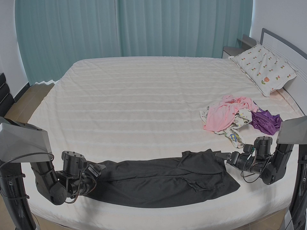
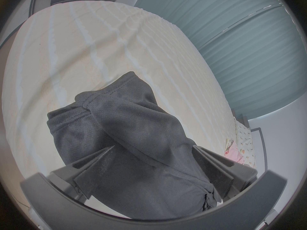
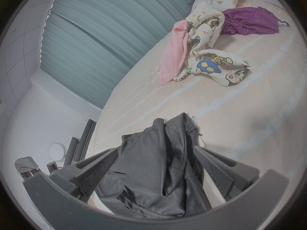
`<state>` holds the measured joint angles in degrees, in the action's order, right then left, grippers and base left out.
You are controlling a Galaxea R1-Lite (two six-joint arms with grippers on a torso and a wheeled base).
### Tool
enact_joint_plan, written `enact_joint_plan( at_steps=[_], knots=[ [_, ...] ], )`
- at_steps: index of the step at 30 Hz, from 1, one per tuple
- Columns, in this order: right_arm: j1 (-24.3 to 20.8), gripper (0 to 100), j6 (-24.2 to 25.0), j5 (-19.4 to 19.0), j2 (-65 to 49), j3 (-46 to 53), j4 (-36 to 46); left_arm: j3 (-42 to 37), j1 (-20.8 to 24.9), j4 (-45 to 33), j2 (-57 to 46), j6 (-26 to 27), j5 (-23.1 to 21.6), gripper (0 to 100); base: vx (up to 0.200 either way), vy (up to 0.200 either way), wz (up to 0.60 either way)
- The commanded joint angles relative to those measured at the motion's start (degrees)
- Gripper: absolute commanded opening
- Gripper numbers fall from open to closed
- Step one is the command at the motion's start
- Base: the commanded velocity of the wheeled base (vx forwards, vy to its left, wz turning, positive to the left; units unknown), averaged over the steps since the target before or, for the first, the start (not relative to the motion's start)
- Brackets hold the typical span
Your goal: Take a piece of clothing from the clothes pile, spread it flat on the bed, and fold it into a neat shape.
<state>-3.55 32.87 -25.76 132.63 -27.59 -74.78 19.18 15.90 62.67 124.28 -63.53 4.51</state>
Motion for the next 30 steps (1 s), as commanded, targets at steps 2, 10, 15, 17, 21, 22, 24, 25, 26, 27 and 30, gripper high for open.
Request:
enact_joint_plan(
  at_steps=[2, 10, 15, 17, 21, 22, 24, 25, 26, 27, 30],
  knots=[
    [0.0, 100, 0.1, 0.0, 0.2, 0.1, -0.1, 1.3, 0.0, -0.1, 1.1, -0.5, 0.2, 100, 0.000, 0.000, 0.00],
    [-0.2, 100, 0.1, 0.0, -0.1, 0.2, -0.2, 2.1, -0.7, 0.1, 3.4, -0.1, 3.0, 0, 0.000, 0.000, 0.00],
    [-0.2, 100, 1.5, 0.1, -1.8, 0.3, -0.1, 1.9, -0.8, 0.0, 3.4, -0.1, 5.9, 0, 0.000, 0.000, 0.00],
    [-0.6, 100, 1.9, 1.1, -2.7, 0.3, -0.1, 1.7, -0.8, 0.0, 3.3, 0.0, 6.7, 0, 0.000, 0.000, 0.00],
    [-3.8, 100, 3.6, 6.2, -6.7, 0.2, 0.7, 1.8, -1.0, 0.1, 1.5, 0.1, 7.4, 0, 0.000, 0.000, 0.00],
    [-5.0, 100, 4.9, 7.2, -7.3, 0.1, 0.7, 1.9, -1.0, 0.1, 0.7, 0.4, 7.4, 0, 0.000, 0.000, 0.00],
    [-7.3, 100, 7.8, 8.9, -8.2, -0.4, 1.0, 1.9, -1.0, 0.1, -0.3, 1.7, 7.4, 0, 0.000, 0.000, 0.00],
    [-8.1, 100, 8.7, 9.7, -8.3, -0.5, 1.3, 1.9, -1.1, 0.2, -0.5, 2.3, 7.4, 0, 0.000, 0.000, 0.00],
    [-8.3, 100, 8.9, 9.9, -8.2, -0.6, 1.5, 2.0, -1.1, 0.2, -0.6, 2.4, 7.4, 0, 0.000, 0.000, 0.00],
    [-9.8, 100, 9.6, 11.3, -7.8, -1.2, 3.7, 2.0, -1.2, 0.4, -1.1, 3.1, 7.4, 0, 0.000, 0.000, 0.00],
    [-11.4, 100, 12.3, 15.6, -7.7, -3.1, 8.7, 1.8, -1.5, 2.2, -1.8, 3.3, 7.4, 0, 0.000, 0.000, 0.00]
  ],
)
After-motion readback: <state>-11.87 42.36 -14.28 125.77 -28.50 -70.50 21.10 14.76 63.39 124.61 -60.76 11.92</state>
